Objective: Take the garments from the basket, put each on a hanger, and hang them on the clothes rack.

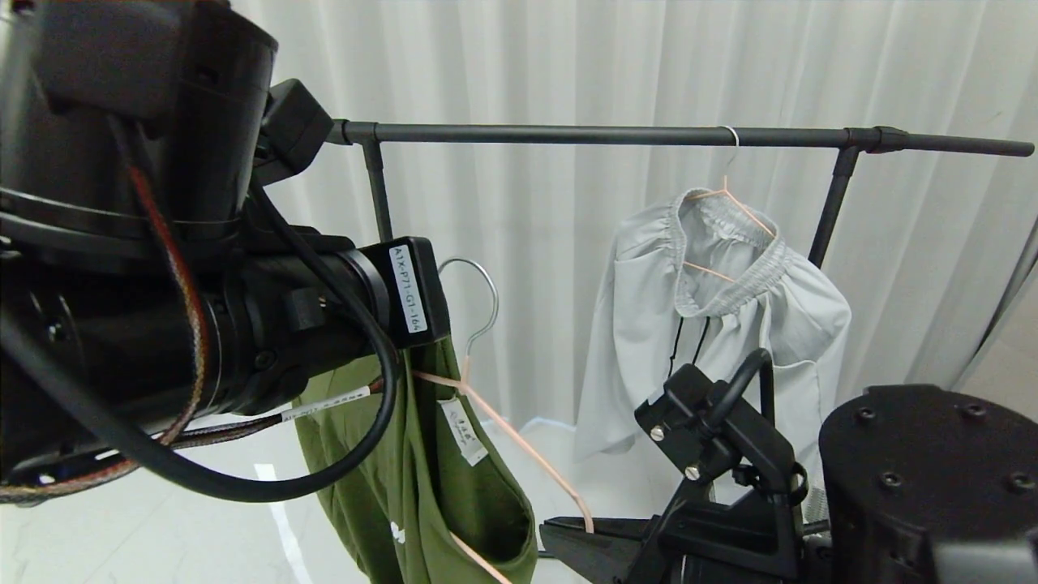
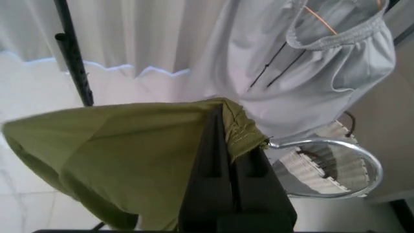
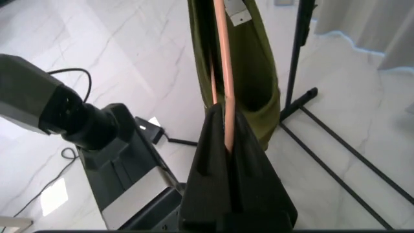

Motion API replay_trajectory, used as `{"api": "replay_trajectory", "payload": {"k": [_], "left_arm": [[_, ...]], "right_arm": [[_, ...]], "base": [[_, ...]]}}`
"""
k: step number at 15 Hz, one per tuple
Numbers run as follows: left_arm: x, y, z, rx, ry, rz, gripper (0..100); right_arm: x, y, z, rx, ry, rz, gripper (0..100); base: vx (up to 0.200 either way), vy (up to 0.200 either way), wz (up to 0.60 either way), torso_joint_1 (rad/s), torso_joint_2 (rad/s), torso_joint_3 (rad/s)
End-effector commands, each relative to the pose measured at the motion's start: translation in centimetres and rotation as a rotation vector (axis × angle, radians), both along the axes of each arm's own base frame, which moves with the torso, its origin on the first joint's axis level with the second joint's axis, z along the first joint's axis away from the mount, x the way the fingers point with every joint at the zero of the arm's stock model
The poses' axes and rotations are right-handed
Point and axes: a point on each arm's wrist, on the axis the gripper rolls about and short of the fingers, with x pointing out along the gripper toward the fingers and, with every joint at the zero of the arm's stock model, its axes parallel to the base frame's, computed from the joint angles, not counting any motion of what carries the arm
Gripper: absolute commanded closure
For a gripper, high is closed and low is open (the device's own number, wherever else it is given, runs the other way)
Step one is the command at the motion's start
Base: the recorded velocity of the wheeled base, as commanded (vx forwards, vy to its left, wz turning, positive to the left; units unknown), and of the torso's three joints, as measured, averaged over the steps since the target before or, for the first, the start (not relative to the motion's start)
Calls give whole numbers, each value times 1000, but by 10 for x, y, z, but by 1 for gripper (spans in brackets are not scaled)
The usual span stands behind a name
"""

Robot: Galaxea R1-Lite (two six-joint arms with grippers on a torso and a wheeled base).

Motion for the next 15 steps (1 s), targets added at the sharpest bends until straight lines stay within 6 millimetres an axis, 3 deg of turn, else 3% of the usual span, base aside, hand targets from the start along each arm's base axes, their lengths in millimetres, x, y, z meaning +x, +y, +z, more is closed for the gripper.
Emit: {"api": "replay_trajectory", "payload": {"k": [1, 10, 15], "left_arm": [[-1, -1, 1, -14, 0, -2, 100], [-16, 7, 8, -29, -25, -36, 100], [-46, 8, 16, 27, -93, -189, 100]], "right_arm": [[1, 2, -4, -12, 8, -5, 100], [2, 6, 7, 117, -11, -180, 100], [-2, -4, 27, 217, -54, -181, 100]], "base": [[0, 0, 0, 0, 0, 0], [0, 0, 0, 0, 0, 0], [0, 0, 0, 0, 0, 0]]}}
